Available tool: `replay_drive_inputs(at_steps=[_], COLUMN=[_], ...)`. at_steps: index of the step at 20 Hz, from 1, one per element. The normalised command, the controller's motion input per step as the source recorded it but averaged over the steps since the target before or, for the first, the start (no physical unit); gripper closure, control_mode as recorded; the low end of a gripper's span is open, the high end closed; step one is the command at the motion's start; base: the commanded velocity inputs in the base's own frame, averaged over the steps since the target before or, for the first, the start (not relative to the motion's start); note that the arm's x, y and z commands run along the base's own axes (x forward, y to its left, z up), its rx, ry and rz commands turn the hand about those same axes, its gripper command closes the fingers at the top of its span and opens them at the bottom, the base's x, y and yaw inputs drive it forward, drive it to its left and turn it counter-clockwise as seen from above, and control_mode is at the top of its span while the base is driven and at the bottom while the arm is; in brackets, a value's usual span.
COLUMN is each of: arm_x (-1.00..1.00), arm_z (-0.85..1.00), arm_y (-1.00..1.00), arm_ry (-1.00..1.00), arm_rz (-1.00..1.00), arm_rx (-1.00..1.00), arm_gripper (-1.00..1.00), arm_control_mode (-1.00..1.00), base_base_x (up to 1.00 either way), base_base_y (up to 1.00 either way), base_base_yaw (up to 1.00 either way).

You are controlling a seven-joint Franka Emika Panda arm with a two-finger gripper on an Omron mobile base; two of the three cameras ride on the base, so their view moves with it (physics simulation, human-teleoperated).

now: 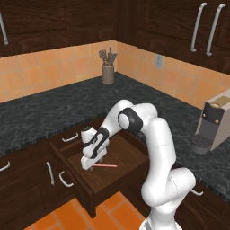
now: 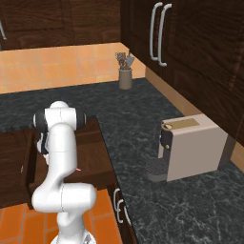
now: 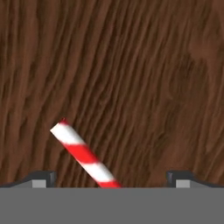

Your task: Take a straw from the drawer in front and place it inside the glass cup on the dining counter.

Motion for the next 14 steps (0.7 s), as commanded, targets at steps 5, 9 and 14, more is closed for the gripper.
replay_drive_inputs(at_steps=[5,9,14], arm_x=[0.00,0.07,0.00], arm_z=[-0.30,-0.21,-0.04], arm_y=[0.01,0.00,0.17], arm_ry=[0.01,0.08,0.01], arm_rz=[0.00,0.00,-0.04], arm_rx=[0.00,0.00,0.00], arm_gripper=[1.00,1.00,1.00], arm_control_mode=[-1.00,-1.00,-1.00], base_base_x=[0.00,0.00,0.00], base_base_y=[0.00,0.00,0.00], base_base_yaw=[0.00,0.00,0.00])
